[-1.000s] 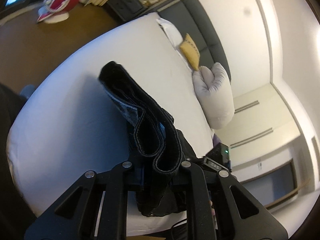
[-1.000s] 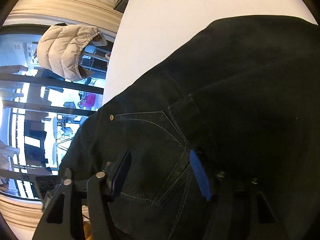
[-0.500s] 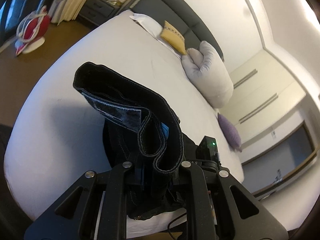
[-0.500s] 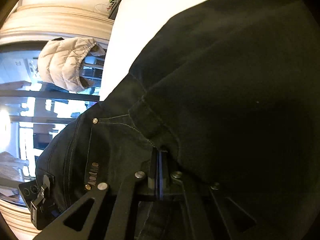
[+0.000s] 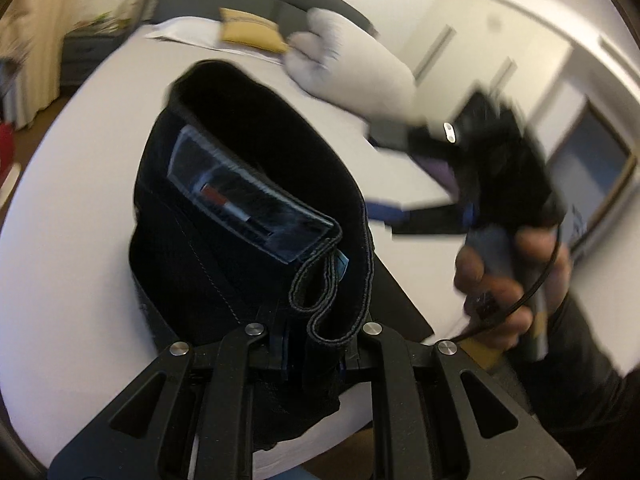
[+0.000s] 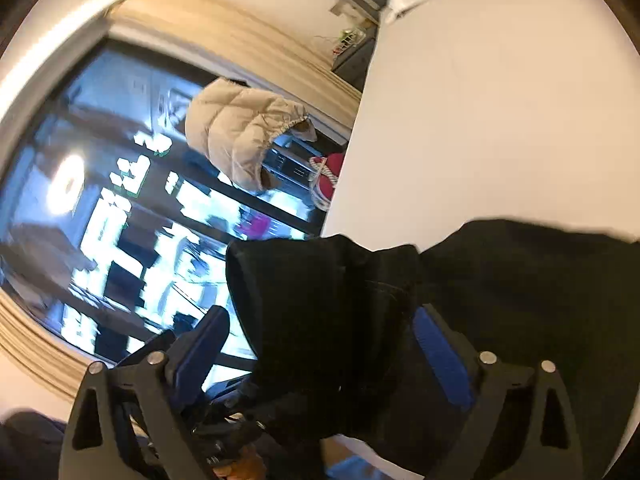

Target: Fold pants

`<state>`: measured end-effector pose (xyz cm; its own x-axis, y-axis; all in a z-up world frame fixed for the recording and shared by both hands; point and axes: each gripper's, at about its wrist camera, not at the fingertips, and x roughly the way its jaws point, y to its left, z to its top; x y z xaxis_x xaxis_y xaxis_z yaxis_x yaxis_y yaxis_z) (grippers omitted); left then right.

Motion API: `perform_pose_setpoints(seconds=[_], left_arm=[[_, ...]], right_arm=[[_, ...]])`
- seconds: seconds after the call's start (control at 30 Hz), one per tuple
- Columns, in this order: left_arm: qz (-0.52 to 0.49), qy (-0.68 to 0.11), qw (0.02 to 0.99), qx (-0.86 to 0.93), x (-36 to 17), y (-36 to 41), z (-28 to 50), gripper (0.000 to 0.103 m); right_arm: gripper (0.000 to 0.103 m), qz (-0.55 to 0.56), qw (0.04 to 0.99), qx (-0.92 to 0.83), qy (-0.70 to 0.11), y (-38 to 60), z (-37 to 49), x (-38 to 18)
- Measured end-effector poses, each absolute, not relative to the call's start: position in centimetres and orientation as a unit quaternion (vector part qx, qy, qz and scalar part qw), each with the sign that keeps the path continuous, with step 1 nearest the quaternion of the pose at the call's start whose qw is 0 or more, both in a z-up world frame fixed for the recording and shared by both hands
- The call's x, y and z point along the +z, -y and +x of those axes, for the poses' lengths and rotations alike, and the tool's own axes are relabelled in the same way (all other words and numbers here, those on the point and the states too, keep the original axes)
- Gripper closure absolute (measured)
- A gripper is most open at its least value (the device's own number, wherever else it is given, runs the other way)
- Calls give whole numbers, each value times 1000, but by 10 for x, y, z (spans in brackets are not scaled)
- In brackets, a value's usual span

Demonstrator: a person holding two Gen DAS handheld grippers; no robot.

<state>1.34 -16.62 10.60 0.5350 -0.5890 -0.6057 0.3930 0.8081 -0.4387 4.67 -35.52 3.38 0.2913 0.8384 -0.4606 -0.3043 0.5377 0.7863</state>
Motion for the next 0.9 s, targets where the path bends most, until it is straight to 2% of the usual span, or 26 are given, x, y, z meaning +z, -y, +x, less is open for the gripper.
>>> perform_pose_setpoints(seconds=[0.17, 0.2, 0.3, 0.37, 0.4, 0.47, 0.53, 0.63, 0.9], left_arm=[[-81, -406, 854, -316, 95, 225, 21, 89], [-73, -409, 851, -321, 92, 234, 22, 89], [-36, -426, 838, -337, 82, 269, 23, 89], [-21, -435, 833, -340, 75, 288, 26, 89], [-17, -439, 831, -342, 73, 296, 28, 89], [-17, -444, 827, -345, 70, 309, 37, 89], [-17, -444, 825, -350, 70, 322, 42, 89], [-15, -444, 820, -361, 72, 349, 55, 89], [-3, -445, 812, -376, 69, 426, 87, 89]], right_arm=[[7, 241, 757, 350, -496, 356, 42, 19], [10, 243, 751, 339, -511, 354, 45, 11], [33, 265, 736, 320, -535, 365, 43, -8], [40, 260, 738, 305, -543, 371, 39, -15], [49, 261, 738, 298, -546, 375, 38, -18], [56, 269, 738, 291, -546, 385, 35, -21], [67, 277, 741, 282, -543, 397, 35, -22], [77, 277, 752, 274, -532, 415, 36, -20], [84, 270, 763, 245, -534, 451, 54, -29]])
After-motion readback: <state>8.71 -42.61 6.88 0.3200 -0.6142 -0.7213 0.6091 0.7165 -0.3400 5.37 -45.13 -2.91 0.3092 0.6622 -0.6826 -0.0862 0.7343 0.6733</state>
